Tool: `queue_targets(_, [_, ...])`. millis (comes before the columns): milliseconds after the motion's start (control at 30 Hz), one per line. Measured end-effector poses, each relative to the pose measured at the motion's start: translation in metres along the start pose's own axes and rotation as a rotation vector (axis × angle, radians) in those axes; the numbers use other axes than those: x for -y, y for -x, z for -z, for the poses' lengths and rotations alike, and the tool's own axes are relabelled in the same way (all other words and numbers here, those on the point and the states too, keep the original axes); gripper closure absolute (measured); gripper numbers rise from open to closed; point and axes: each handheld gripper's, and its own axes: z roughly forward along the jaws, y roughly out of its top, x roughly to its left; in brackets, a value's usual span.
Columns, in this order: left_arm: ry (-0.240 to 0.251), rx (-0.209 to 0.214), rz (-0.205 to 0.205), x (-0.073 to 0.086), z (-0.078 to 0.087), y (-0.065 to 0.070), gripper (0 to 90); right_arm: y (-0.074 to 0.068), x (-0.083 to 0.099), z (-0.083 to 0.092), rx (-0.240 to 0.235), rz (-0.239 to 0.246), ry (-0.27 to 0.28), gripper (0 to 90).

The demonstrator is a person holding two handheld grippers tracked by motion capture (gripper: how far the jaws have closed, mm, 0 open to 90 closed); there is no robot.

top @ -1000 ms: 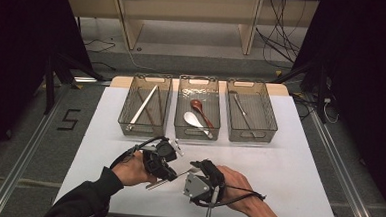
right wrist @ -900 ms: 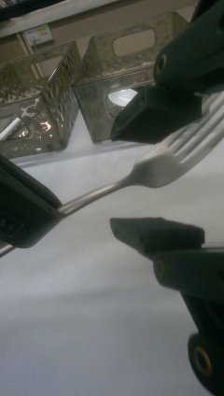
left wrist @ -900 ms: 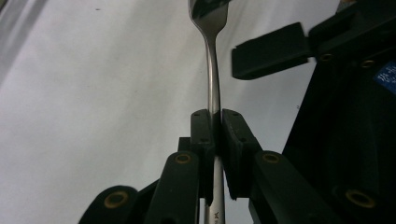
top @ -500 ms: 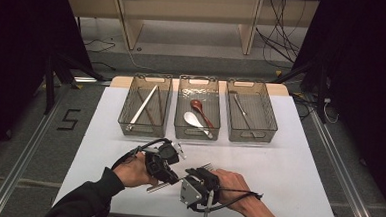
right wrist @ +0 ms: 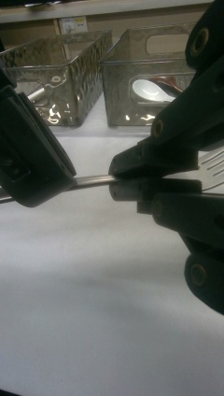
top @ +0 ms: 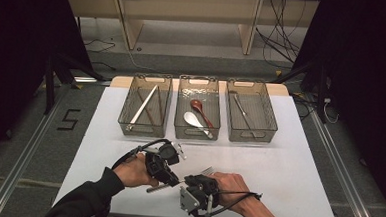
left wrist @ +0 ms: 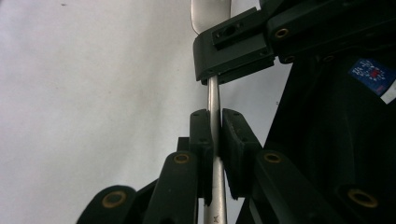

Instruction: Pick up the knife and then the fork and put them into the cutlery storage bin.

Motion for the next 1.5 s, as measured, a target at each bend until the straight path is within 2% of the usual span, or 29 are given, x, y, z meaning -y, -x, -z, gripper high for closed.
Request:
queue_targets(67, [0.006,0.010,0.007,0.001,0.000,-0.001,80.6,0.000,0.000,0.000,-0.005,0.006,-0.010,88.4])
queue_targets(133, [0.009,0.003,0.011,0.002,0.001,-0.002,76.6,0.000,0.001,0.000,-0.004,0.004,-0.018,88.7])
queue_targets(167, [0.021,-0.004,0.019,0.003,0.003,-0.003,73.0,0.000,0.002,0.000,-0.007,-0.002,-0.029,88.7])
queue_targets(200, [0.025,-0.011,0.026,0.004,0.005,-0.006,67.4,0.001,0.003,-0.001,-0.002,0.012,-0.025,88.8])
queue_targets(300, [0.064,-0.026,0.054,0.008,0.013,-0.012,60.2,0.004,0.008,0.000,0.009,-0.020,-0.036,88.9])
queue_targets(433, [0.106,-0.072,0.092,0.015,0.023,-0.019,43.2,0.012,0.017,0.001,0.026,-0.046,-0.061,88.8])
queue_targets(533, [0.162,-0.105,0.126,0.021,0.029,-0.025,35.3,0.019,0.026,0.003,0.036,-0.075,-0.077,88.8])
queue_targets(600, [0.219,-0.117,0.140,0.024,0.034,-0.027,31.9,0.023,0.032,0.004,0.046,-0.100,-0.097,88.8])
queue_targets(667, [0.257,-0.138,0.148,0.028,0.039,-0.029,28.4,0.029,0.039,0.004,0.057,-0.100,-0.114,88.8])
queue_targets(733, [0.312,-0.157,0.168,0.032,0.043,-0.029,25.5,0.033,0.047,0.004,0.072,-0.137,-0.129,88.8])
queue_targets(900, [0.368,-0.186,0.195,0.048,0.047,-0.035,21.6,0.044,0.067,0.009,0.108,-0.229,-0.175,88.8])
queue_targets(1033, [0.438,-0.200,0.228,0.060,0.048,-0.038,19.9,0.057,0.080,0.016,0.134,-0.290,-0.190,88.7])
queue_targets(1233, [0.542,-0.215,0.242,0.072,0.050,-0.036,17.9,0.070,0.095,0.023,0.156,-0.403,-0.206,88.7])
queue_targets(1367, [0.574,-0.235,0.236,0.079,0.051,-0.034,16.5,0.077,0.104,0.026,0.169,-0.460,-0.201,88.7])
queue_targets(1500, [0.586,-0.252,0.237,0.084,0.051,-0.032,16.1,0.088,0.113,0.030,0.179,-0.529,-0.196,88.7])
